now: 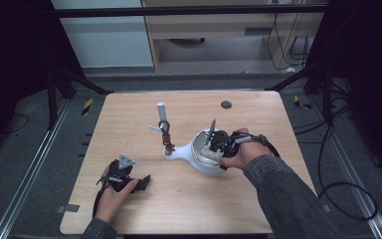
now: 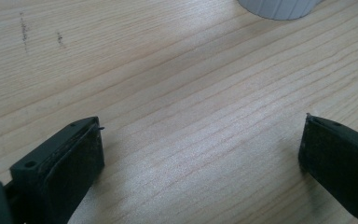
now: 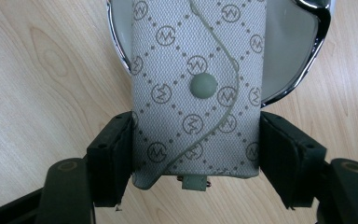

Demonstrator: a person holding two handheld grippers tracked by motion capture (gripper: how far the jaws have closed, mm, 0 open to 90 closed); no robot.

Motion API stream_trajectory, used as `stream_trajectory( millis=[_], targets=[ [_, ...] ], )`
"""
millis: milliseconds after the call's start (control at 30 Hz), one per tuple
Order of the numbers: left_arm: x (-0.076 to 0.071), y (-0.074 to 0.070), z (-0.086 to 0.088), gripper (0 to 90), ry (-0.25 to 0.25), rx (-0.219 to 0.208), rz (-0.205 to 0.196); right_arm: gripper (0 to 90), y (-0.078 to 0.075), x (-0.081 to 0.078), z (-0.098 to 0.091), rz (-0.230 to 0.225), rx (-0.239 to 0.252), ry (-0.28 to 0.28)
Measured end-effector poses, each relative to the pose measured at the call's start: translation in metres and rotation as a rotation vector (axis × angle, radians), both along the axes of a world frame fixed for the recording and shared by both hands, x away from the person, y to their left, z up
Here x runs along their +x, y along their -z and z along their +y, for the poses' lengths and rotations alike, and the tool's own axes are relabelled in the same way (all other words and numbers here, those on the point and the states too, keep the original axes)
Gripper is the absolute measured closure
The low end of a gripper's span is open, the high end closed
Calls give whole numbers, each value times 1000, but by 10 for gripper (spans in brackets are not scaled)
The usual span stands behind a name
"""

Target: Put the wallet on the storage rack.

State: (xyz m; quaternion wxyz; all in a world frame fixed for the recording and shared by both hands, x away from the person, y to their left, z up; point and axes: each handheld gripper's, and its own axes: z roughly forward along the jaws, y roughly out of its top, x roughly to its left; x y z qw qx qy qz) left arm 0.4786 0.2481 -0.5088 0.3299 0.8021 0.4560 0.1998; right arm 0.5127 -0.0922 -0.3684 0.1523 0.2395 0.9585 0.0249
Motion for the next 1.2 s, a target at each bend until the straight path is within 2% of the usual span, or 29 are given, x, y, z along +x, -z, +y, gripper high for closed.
stream_trajectory(
  millis=[233,500,633,1200],
  targets=[
    [0,0,0,0,1,0,0,315,1,3,2,-3,-11,-4],
    [0,0,0,0,2,0,0,315,4,4,8,-26,-25,-15],
    [0,0,0,0,2,0,0,314,6,5,10,-35,-50,-18],
    [0,0,0,0,2,0,0,313,9,9,16,-30,-29,-15]
  ],
)
